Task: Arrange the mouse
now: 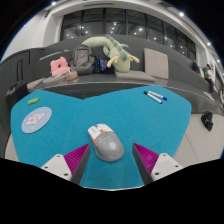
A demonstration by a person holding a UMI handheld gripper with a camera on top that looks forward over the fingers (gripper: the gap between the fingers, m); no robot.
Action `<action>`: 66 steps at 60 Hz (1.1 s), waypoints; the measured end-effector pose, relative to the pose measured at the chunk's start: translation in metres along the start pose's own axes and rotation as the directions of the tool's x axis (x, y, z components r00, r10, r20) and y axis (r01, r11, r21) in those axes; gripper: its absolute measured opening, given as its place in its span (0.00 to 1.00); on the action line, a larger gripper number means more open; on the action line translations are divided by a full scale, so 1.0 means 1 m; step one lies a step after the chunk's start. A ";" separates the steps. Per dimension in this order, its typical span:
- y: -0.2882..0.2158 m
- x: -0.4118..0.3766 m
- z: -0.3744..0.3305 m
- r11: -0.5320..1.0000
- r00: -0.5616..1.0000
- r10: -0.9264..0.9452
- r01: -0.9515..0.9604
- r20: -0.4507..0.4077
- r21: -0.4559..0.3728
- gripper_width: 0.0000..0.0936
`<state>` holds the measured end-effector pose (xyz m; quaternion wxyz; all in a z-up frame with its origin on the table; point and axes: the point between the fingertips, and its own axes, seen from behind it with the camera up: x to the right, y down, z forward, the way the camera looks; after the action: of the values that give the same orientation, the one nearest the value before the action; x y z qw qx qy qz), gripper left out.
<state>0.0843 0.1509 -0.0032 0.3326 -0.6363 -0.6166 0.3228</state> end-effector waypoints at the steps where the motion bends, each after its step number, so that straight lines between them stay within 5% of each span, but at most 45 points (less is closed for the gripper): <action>1: 0.000 0.001 0.004 1.000 1.000 0.001 -0.001 -0.001 -0.005 0.92; 34: -0.016 0.007 0.067 0.996 0.999 0.034 -0.037 -0.043 -0.084 0.91; 36: -0.016 0.005 0.067 0.996 0.999 0.027 -0.031 -0.041 -0.086 0.88; 40: -0.015 -0.007 0.068 0.995 1.000 0.030 -0.030 0.004 -0.091 0.52; 45: -0.016 -0.005 0.066 0.996 1.000 -0.016 0.014 -0.021 -0.089 0.42; 54: -0.034 -0.023 0.045 0.997 1.000 0.018 -0.017 0.010 -0.069 0.37; 66: -0.123 -0.106 -0.005 0.998 0.995 0.005 -0.011 0.101 0.058 0.37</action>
<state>0.0152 0.0476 0.1008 0.3180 -0.6119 -0.6203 0.3737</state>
